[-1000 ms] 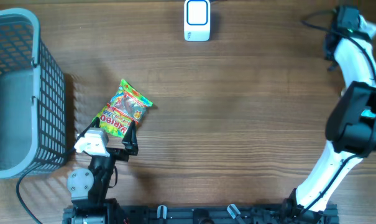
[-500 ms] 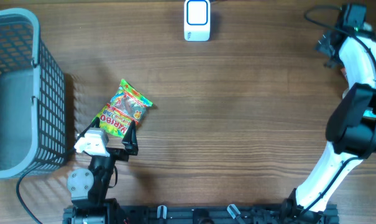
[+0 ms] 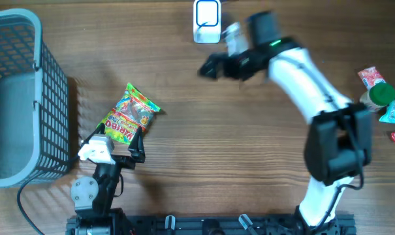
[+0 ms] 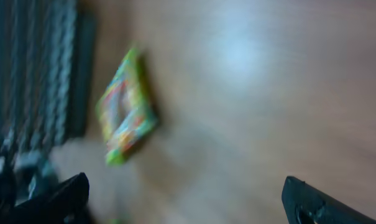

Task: Scan the item barcode
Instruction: 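Reach the right gripper to the Haribo bag and grasp it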

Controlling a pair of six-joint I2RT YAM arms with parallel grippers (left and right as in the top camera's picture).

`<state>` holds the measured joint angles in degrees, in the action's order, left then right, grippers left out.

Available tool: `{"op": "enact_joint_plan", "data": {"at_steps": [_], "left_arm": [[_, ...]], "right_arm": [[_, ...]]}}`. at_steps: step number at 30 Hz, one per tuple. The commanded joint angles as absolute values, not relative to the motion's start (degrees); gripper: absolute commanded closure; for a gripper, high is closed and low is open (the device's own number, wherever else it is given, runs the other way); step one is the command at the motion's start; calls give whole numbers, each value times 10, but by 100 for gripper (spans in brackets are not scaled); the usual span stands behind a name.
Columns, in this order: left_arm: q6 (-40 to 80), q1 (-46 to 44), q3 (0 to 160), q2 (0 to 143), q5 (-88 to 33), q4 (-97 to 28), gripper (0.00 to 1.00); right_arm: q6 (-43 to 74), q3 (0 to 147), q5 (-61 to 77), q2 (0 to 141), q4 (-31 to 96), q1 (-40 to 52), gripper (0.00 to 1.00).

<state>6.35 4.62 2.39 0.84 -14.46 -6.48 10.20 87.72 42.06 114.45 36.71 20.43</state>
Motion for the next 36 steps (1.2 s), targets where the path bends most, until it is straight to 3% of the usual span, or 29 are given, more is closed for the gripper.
{"op": "enact_joint_plan", "data": {"at_steps": [1,7,14,17,19,20,23,24,25,27,28,29,30,31,33,36], "left_arm": [[63,49,18,8,-139,-64,0],[63,49,18,8,-139,-64,0],[63,49,18,8,-139,-64,0],[63,49,18,8,-139,-64,0],[63,49,18,8,-139,-64,0],[63,49,18,8,-139,-64,0],[63,49,18,8,-139,-64,0],[63,49,18,8,-139,-64,0],[63,49,18,8,-139,-64,0],[63,49,18,8,-139,-64,0],[63,49,18,8,-139,-64,0],[63,49,18,8,-139,-64,0],[63,49,18,8,-139,-64,0],[63,49,18,8,-139,-64,0],[63,49,18,8,-139,-64,0],[63,49,18,8,-139,-64,0]], "right_arm": [[95,858,493,1151,304,270,0],[124,858,384,1169,204,357,0],[157,860,371,1242,150,375,1],[158,860,371,1249,150,377,8],[162,861,376,1249,142,378,18],[168,863,375,1249,138,379,29],[187,864,395,1249,116,379,82],[204,864,406,1249,104,379,92],[219,864,419,1249,90,380,96],[236,864,429,1249,62,383,94],[236,864,426,1249,52,385,79],[235,864,413,1249,44,388,52],[233,864,393,1250,41,391,32],[223,864,369,1252,40,395,24],[208,864,356,1258,40,398,18],[194,864,356,1273,30,399,18]]}}
